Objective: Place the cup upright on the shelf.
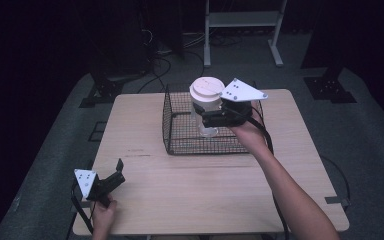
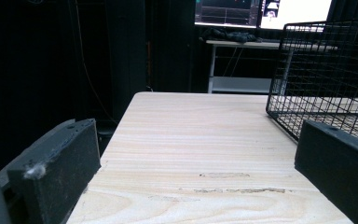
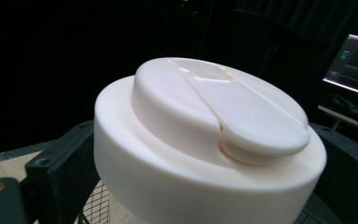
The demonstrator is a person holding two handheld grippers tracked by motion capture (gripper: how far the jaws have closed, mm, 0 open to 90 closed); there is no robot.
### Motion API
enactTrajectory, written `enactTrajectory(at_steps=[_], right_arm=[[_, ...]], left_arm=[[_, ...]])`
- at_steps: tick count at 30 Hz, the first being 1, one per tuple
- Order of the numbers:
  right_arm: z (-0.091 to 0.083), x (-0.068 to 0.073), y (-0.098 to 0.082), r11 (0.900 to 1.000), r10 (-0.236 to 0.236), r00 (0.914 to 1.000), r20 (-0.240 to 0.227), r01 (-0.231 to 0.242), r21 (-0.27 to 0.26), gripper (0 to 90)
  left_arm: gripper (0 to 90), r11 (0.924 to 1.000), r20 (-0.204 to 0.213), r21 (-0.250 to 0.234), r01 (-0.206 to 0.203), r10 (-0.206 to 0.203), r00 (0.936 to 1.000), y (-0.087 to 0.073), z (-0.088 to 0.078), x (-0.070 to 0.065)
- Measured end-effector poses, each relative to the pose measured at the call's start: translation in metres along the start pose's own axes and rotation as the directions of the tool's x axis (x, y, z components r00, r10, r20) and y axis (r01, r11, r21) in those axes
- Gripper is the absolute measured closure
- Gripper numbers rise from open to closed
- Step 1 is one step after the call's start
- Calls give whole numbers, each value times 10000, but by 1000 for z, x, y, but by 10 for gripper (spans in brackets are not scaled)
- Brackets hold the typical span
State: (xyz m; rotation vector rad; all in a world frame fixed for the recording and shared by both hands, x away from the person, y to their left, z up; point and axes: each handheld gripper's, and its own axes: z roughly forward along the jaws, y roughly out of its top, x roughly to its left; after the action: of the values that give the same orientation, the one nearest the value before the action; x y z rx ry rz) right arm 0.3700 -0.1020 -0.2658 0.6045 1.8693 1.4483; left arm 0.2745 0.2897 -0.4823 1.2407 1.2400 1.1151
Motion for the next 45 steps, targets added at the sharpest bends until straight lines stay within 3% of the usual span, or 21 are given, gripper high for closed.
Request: enactTrajectory(at_steps=[19,34,45], right_arm=[[29,-31,-17,9991,226,9971,724,-251,338,39],[42,-44,-31,9981,421,9937,1041,-466,411,39],[57,-50,-49,9957,409,9916,1231,-507,777,39]], left_arm=[[0,10000,11,26,-5,5,10000,0,0,0],[0,10000,35,7,-13,13,10000,0,0,0],[0,10000,44,10,-11,10,10000,0,0,0]])
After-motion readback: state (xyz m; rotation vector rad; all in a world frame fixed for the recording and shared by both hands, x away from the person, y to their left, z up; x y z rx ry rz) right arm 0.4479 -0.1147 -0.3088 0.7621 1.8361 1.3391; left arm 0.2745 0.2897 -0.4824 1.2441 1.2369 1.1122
